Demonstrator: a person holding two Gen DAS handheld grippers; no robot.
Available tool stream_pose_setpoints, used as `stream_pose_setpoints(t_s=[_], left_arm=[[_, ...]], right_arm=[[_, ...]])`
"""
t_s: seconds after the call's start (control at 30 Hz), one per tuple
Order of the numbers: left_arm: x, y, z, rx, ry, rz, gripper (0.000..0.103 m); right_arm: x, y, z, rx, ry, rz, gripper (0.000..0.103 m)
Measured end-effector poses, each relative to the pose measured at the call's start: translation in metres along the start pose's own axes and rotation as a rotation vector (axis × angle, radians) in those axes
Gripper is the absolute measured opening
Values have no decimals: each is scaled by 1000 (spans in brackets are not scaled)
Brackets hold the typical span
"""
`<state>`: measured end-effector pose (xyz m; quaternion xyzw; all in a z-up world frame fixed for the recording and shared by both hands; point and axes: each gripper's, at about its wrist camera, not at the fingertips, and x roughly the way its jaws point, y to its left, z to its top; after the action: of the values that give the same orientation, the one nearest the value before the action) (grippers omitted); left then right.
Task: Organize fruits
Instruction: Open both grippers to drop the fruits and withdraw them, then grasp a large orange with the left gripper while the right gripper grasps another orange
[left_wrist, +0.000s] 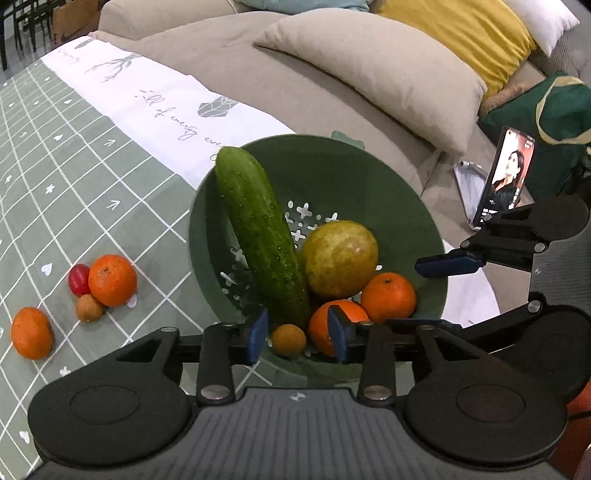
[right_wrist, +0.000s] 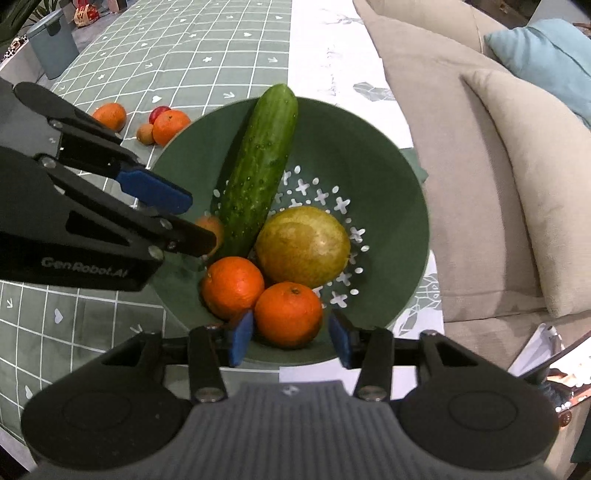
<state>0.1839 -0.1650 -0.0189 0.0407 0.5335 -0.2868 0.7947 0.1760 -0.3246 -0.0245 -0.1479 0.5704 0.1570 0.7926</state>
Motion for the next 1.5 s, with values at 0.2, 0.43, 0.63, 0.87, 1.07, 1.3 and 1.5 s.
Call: stream_pose_setpoints(t_s=[0.2, 0.43, 0.63, 0.87, 1.07, 1.3, 1.5], left_arm=[[-35, 5, -8, -22, -71, 4, 45], [-82, 20, -30, -28, -191, 112, 46], [-112, 43, -62, -69, -272, 206, 46], [-128, 85, -97, -196, -325, 248, 46], [-122, 110, -108, -261, -328, 270, 45], [-107, 130, -108, -302, -311, 263, 46], [-85, 145, -96, -307, -287, 274, 52]], right_arm=[[-22, 8, 0, 8, -52, -12, 52], [-53, 37, 1, 86, -183, 15, 58], [-61, 81, 2, 156, -317, 44, 59], [-53, 132, 2, 207, -451, 43, 58], [-32, 160, 11, 163, -465, 29, 47], [-13, 158, 29, 131, -451, 24, 44], [10, 151, 49, 122, -429, 15, 42]])
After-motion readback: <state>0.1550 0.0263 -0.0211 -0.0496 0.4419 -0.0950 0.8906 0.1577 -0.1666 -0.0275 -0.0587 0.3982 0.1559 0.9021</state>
